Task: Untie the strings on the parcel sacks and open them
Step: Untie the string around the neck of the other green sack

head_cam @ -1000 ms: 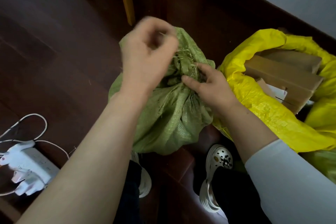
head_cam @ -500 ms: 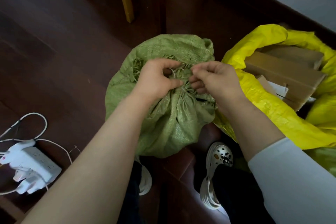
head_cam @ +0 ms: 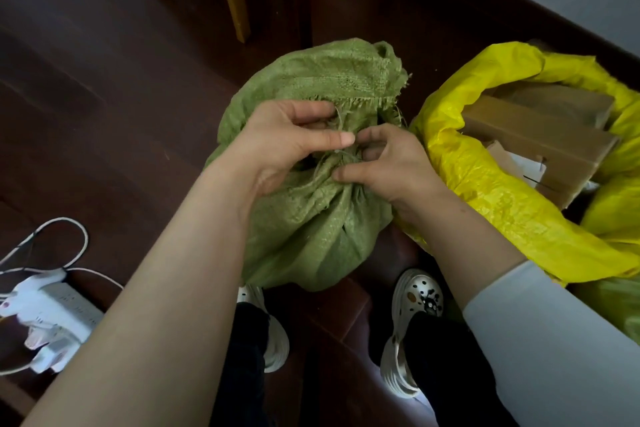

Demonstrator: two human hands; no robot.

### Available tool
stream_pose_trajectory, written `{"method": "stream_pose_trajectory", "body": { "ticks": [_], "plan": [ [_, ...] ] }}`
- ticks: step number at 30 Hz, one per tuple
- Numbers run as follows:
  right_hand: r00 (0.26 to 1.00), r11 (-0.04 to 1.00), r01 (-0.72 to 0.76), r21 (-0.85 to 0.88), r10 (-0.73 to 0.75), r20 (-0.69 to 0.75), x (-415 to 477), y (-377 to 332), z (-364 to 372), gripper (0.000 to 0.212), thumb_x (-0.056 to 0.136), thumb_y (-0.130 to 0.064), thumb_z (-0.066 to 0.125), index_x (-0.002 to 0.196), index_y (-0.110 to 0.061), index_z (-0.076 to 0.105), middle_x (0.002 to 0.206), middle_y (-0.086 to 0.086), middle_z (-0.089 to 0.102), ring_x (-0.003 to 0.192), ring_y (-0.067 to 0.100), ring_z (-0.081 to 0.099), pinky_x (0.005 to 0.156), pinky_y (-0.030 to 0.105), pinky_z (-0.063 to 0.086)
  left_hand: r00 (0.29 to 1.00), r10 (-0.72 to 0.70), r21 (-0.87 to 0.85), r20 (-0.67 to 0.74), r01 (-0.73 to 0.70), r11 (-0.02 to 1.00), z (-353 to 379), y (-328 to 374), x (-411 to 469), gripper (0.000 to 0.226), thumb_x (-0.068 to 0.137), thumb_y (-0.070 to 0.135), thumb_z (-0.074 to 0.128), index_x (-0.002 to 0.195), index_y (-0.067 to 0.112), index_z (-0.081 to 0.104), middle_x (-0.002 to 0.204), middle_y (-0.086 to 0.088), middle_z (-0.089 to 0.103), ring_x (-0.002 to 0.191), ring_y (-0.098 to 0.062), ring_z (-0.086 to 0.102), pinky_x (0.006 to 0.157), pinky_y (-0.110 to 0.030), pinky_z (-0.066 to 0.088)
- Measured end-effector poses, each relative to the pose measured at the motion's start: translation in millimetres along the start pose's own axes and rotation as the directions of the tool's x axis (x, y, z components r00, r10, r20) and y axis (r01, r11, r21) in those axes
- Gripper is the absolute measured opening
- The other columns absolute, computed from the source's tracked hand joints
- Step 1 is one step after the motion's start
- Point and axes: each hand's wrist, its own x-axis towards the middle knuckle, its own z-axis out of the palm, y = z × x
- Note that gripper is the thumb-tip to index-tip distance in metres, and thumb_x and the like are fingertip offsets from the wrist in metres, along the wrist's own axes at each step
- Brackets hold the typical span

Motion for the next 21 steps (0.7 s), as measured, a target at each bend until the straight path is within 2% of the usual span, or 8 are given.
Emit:
{"method": "stream_pose_trajectory", "body": {
  "ticks": [2, 6, 9, 12, 15, 16, 18, 21],
  "plan": [
    [0.998, 0.998, -0.019, 0.059, 0.016, 0.058, -1, -2, -4, 0.052, 0.063, -0.005, 0.081, 0.106, -0.019, 0.055, 0.087, -0.001, 0.054, 0.078, 0.011, 0.057, 0.066, 0.023, 0.051, 0.996, 0.092, 0.192, 0.004, -0.091, 0.977, -6, 1, -1, 0.072, 0.056, 0.009, 0.082, 0.124, 0.016, 0.058, 0.121, 0.006, 0.058, 0.112, -0.006, 0.053, 0.098, -0.023, 0.044],
    [0.992, 0.992, -0.038, 0.123, 0.022, 0.127, -4, -5, -11, 0.045, 0.068, 0.006, 0.072, 0.106, -0.014, 0.060, 0.079, 0.000, 0.059, 0.067, 0.008, 0.060, 0.056, 0.016, 0.053, 0.982, 0.189, 0.486, -0.003, -0.164, 0.859, -18, -8, 4, 0.060, 0.067, 0.021, 0.080, 0.123, 0.026, 0.059, 0.127, 0.010, 0.045, 0.120, -0.005, 0.040, 0.104, -0.020, 0.028],
    [0.990, 0.989, -0.048, 0.143, 0.028, 0.137, -2, -5, -14, 0.043, 0.068, 0.009, 0.071, 0.101, -0.016, 0.062, 0.080, 0.003, 0.060, 0.070, 0.012, 0.060, 0.064, 0.021, 0.053, 0.938, 0.267, 0.533, -0.221, -0.114, 0.839, -29, -17, 13, 0.037, 0.079, 0.014, 0.072, 0.114, 0.025, 0.065, 0.127, 0.005, 0.057, 0.121, -0.011, 0.050, 0.106, -0.026, 0.036],
    [0.990, 0.986, -0.041, 0.160, 0.019, 0.139, -1, -4, -14, 0.042, 0.067, 0.009, 0.071, 0.098, -0.018, 0.062, 0.081, 0.002, 0.060, 0.070, 0.011, 0.060, 0.064, 0.019, 0.053, 0.746, 0.451, 0.635, -0.489, -0.050, 0.771, -29, -12, 10, 0.036, 0.082, 0.005, 0.054, 0.109, 0.025, 0.067, 0.121, 0.001, 0.060, 0.114, -0.018, 0.054, 0.098, -0.030, 0.045],
    [0.990, 0.984, -0.036, 0.173, 0.011, 0.141, 0, -4, -15, 0.042, 0.067, 0.010, 0.071, 0.099, -0.017, 0.062, 0.075, 0.000, 0.059, 0.064, 0.007, 0.058, 0.054, 0.011, 0.051, 0.533, 0.751, 0.690, -0.391, -0.370, 0.622, -12, 6, -7, 0.026, 0.074, 0.007, 0.052, 0.091, 0.016, 0.070, 0.102, -0.002, 0.060, 0.098, -0.018, 0.057, 0.080, -0.025, 0.045],
    [0.990, 0.984, -0.033, 0.175, 0.009, 0.139, 0, -4, -15, 0.043, 0.066, 0.010, 0.071, 0.098, -0.017, 0.062, 0.074, 0.000, 0.059, 0.062, 0.006, 0.058, 0.052, 0.010, 0.050, 0.519, 0.804, 0.654, -0.289, -0.507, 0.562, -5, 10, -11, 0.023, 0.071, 0.005, 0.053, 0.085, 0.015, 0.069, 0.093, -0.001, 0.060, 0.090, -0.015, 0.057, 0.074, -0.022, 0.044],
    [0.991, 0.980, -0.024, 0.200, -0.004, 0.137, 1, -3, -14, 0.044, 0.064, 0.012, 0.071, 0.098, -0.015, 0.064, 0.075, 0.005, 0.060, 0.061, 0.007, 0.059, 0.056, 0.013, 0.051, 0.677, 0.736, 0.506, -0.014, -0.630, 0.590, 6, 10, -17, 0.024, 0.070, 0.002, 0.057, 0.082, 0.019, 0.068, 0.085, 0.007, 0.059, 0.081, -0.007, 0.056, 0.069, -0.015, 0.041],
    [0.992, 0.976, -0.022, 0.215, -0.006, 0.126, 3, 0, -13, 0.045, 0.063, 0.015, 0.069, 0.100, -0.010, 0.065, 0.074, 0.007, 0.060, 0.065, 0.012, 0.058, 0.059, 0.013, 0.050, 0.883, 0.416, 0.588, 0.218, -0.459, 0.666, 10, -8, -13, 0.033, 0.073, 0.004, 0.068, 0.099, 0.025, 0.065, 0.090, 0.013, 0.055, 0.083, -0.001, 0.052, 0.074, -0.019, 0.043]
  ]
}}
